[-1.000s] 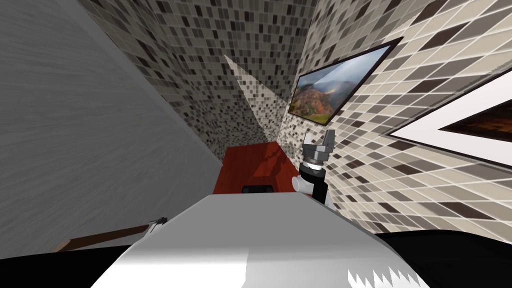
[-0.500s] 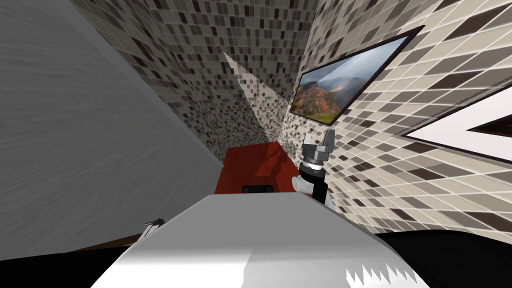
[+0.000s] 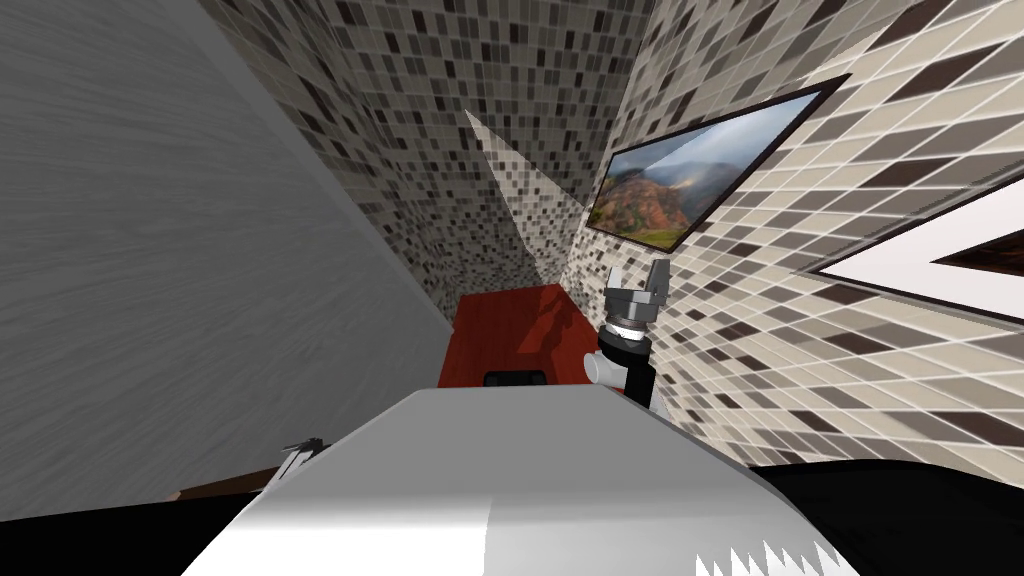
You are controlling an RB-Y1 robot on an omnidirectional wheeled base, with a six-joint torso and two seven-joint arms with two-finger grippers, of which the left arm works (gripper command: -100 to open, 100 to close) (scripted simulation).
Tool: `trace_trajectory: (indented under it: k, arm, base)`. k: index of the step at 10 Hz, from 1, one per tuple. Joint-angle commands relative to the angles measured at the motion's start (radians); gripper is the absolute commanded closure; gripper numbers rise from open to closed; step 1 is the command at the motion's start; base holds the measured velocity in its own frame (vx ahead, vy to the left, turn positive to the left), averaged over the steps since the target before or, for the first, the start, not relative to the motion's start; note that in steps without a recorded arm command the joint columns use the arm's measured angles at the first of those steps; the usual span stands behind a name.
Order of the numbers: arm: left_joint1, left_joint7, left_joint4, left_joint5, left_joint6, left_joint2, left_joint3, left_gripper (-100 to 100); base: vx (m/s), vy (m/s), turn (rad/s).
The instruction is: Push the door open
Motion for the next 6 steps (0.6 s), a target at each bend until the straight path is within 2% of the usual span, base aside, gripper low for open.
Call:
trace_trajectory:
  k: [1,2,3,6]
  arm:
    - [0.002,-0.004,-0.003,0.003,-0.005,0.005,0.002,-100]
    - [0.004,-0.006,-0.011,0.005,0.001,-0.009,0.001,-100]
    - [0.004,-0.006,-0.011,0.005,0.001,-0.009,0.001,100]
    - [0.004,-0.006,-0.011,0.005,0.001,-0.009,0.001,100]
  base:
    - [-0.004,0.175,-0.007]
    - [0.002,0.032,-0.004]
    - [-0.004,-0.028,0.033]
    - [0.001,-0.007,-0.017]
